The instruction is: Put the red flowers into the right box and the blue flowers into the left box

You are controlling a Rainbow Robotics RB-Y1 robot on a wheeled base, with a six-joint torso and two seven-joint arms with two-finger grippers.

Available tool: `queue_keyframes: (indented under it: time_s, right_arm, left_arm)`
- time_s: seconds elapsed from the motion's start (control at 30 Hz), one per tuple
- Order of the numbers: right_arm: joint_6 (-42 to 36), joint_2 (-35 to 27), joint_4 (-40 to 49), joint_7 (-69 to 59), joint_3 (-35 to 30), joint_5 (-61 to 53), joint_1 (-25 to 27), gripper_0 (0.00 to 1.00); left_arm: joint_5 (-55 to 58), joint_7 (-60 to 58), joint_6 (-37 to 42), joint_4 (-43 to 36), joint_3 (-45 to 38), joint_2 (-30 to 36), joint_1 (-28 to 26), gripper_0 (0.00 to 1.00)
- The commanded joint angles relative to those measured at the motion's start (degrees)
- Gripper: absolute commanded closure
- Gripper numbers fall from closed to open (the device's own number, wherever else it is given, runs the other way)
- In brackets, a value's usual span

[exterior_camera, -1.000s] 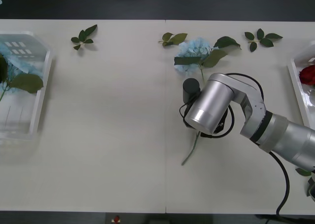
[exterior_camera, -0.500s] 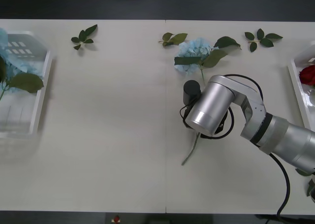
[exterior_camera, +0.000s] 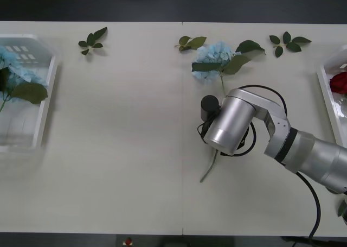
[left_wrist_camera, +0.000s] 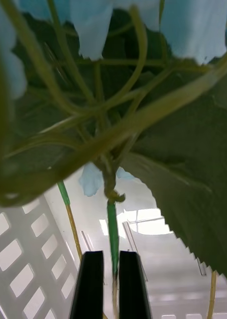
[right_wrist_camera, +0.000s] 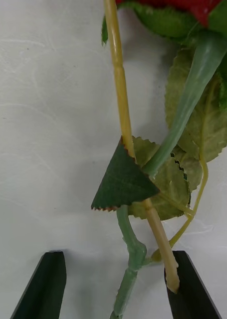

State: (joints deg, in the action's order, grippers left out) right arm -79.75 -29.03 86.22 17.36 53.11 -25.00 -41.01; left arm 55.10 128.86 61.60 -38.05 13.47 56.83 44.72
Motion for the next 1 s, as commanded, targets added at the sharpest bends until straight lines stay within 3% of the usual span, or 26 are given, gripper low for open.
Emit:
queue_keyframes:
  time_s: [0.03, 0.07, 0.1, 0.17, 0.3, 0.33, 0.43, 0.77, 1.0]
  right_arm:
    - [-0.1, 1.2, -1.0, 3.7, -0.1, 1.0, 0.1, 0.54]
    - [0.1, 1.3, -1.2, 3.7, 0.0, 1.1, 0.1, 0.6]
    - [0.1, 1.3, -1.4, 3.7, 0.0, 1.2, 0.1, 0.66]
    - [0.1, 1.3, -1.4, 3.7, 0.0, 1.3, 0.1, 0.73]
    - [0.0, 1.3, -1.4, 3.9, 0.0, 1.6, 0.1, 0.76]
    - [0.0, 1.3, -1.4, 3.9, 0.0, 1.8, 0.1, 0.88]
    - [0.0, 1.1, -1.3, 4.0, 0.0, 2.2, 0.1, 1.0]
    - [-0.1, -3.9, 4.7, 5.5, 0.0, 3.0, 0.1, 1.0]
    - [-0.4, -15.0, 17.4, 10.6, -0.1, -0.2, 0.1, 1.0]
  left_arm:
    - [0.4, 1.2, -0.8, -0.5, 0.2, 1.6, 0.8, 0.16]
    - [0.4, 1.3, -1.0, -0.6, 0.2, 1.6, 0.9, 0.02]
    - [0.4, 1.6, -1.2, -0.6, 0.2, 1.6, 0.9, 0.0]
    - [0.7, 1.9, -1.1, -1.0, -0.2, 1.6, 0.9, 0.0]
    - [1.1, 2.5, 0.0, -1.5, -1.4, 2.0, 0.9, 0.0]
    - [1.1, 3.1, 3.1, -2.4, -4.1, 2.1, 0.9, 0.0]
    - [1.1, 3.9, 9.0, -3.8, -9.2, 2.4, 0.9, 0.0]
    - [-4.0, 4.9, 24.5, -13.1, -22.7, 4.5, 0.8, 0.0]
    - [-5.4, 5.4, 35.2, -21.5, -30.2, 4.4, 0.8, 0.0]
